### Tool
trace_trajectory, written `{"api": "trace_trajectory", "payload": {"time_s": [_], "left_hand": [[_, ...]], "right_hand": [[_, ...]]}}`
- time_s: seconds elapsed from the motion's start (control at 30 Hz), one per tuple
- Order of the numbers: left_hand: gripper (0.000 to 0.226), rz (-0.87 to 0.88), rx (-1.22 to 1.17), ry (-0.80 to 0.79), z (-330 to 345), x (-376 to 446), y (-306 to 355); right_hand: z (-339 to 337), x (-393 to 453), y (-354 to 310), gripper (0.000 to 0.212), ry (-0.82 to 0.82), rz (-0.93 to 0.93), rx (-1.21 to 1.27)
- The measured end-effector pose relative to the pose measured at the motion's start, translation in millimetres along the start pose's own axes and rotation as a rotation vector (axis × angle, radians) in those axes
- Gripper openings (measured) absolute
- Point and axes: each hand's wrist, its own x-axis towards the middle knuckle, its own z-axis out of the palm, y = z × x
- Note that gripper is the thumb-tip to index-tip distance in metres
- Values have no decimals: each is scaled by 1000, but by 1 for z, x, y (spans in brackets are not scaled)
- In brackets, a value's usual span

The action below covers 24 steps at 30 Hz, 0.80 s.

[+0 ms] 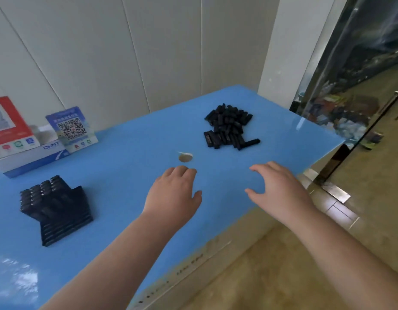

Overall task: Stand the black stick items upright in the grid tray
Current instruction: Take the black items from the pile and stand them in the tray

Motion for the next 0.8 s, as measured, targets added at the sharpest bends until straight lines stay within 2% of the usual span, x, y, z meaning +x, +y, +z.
{"api": "trace_trajectory", "payload": {"time_s": [0.3,0.57,0.8], "left_hand": [[53,44,-18,-46,26,54,84],[52,89,-106,-86,72,139,110],[37,127,-98,-162,101,224,123]], "right_hand": [[-26,14,87,56,6,9,-28],[-28,80,134,57,-44,9,-114],[-31,141,168,55,-43,43,-139]]}}
